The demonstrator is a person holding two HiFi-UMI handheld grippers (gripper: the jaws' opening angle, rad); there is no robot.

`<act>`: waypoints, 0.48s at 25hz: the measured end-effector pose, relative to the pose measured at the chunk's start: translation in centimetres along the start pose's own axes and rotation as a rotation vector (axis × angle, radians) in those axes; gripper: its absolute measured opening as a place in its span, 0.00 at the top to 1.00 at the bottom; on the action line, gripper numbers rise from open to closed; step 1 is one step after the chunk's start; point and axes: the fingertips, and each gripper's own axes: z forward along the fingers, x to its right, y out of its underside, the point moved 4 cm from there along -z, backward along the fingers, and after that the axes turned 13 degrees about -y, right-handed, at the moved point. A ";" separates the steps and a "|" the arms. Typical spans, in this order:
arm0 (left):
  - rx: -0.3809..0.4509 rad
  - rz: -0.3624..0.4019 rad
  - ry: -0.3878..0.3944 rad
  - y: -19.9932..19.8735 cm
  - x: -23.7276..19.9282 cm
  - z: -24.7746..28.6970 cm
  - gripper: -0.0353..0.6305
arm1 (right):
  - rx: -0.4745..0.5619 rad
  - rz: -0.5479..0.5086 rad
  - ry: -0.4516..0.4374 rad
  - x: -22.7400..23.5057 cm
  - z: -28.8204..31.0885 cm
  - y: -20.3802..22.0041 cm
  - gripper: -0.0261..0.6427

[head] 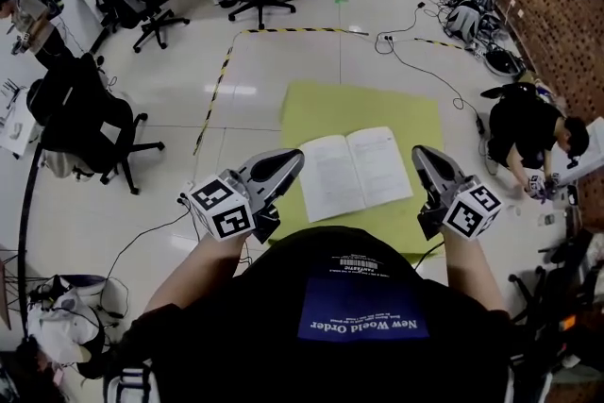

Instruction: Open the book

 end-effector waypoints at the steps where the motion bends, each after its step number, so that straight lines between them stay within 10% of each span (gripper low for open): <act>1: -0.001 0.000 0.000 -0.1 -0.2 0.0 0.94 | -0.004 0.002 0.000 0.1 0.4 0.0 0.98; 12: 0.000 -0.003 -0.006 0.3 -0.7 -0.3 0.94 | -0.048 -0.013 -0.023 0.5 1.5 0.5 0.98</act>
